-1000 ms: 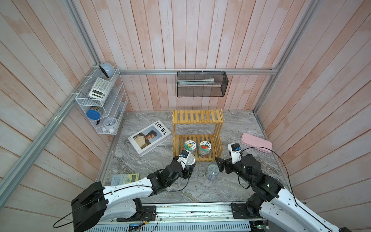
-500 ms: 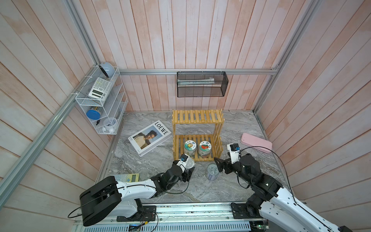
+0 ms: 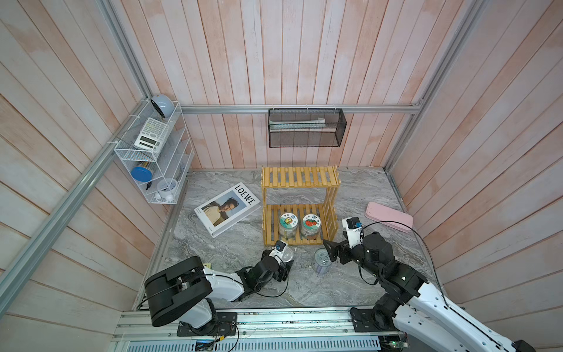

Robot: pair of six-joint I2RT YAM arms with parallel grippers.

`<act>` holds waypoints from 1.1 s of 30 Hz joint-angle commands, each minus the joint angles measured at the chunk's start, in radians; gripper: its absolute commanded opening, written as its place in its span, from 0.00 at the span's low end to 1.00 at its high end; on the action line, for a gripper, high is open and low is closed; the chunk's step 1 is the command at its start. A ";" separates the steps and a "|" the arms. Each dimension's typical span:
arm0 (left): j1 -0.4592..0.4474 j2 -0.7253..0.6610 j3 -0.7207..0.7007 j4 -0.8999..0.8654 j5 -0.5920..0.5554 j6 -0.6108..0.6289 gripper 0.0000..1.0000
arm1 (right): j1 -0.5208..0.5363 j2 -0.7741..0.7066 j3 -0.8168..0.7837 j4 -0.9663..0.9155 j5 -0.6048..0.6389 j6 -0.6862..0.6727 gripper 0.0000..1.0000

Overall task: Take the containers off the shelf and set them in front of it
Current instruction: 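Place the container at the center of the board, then pick up a container from the shelf.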

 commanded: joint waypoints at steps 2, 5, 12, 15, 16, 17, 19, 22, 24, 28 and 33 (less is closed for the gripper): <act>-0.005 0.059 -0.001 0.088 -0.019 -0.020 0.68 | -0.004 0.012 0.051 0.001 -0.004 -0.007 0.98; -0.005 0.074 -0.004 0.097 -0.024 -0.024 0.73 | -0.005 0.029 0.056 0.006 -0.001 -0.010 0.98; -0.006 0.075 -0.027 0.105 -0.034 -0.042 0.87 | -0.005 0.164 0.103 0.024 -0.012 -0.022 0.98; -0.005 0.073 -0.032 0.109 -0.038 -0.042 0.90 | -0.006 0.260 0.167 0.003 -0.019 -0.024 0.98; -0.005 0.070 -0.032 0.110 -0.037 -0.043 0.92 | -0.005 0.293 0.195 -0.006 -0.020 -0.021 0.98; -0.005 0.066 -0.035 0.108 -0.038 -0.044 0.93 | -0.005 0.329 0.221 -0.020 -0.024 -0.021 0.98; -0.007 0.051 -0.041 0.109 -0.042 -0.048 0.96 | -0.005 0.384 0.265 -0.035 -0.041 -0.023 0.98; -0.015 0.003 -0.050 0.091 -0.056 -0.050 1.00 | -0.004 0.455 0.334 -0.063 -0.050 -0.023 0.98; -0.025 -0.042 -0.054 0.066 -0.072 -0.045 1.00 | -0.005 0.494 0.372 -0.090 -0.043 -0.025 0.98; -0.048 -0.162 -0.053 -0.007 -0.096 -0.027 1.00 | -0.004 0.562 0.412 -0.119 -0.047 -0.024 0.98; -0.056 -0.322 -0.044 -0.112 -0.097 -0.020 1.00 | -0.005 0.657 0.450 -0.152 -0.032 -0.007 0.98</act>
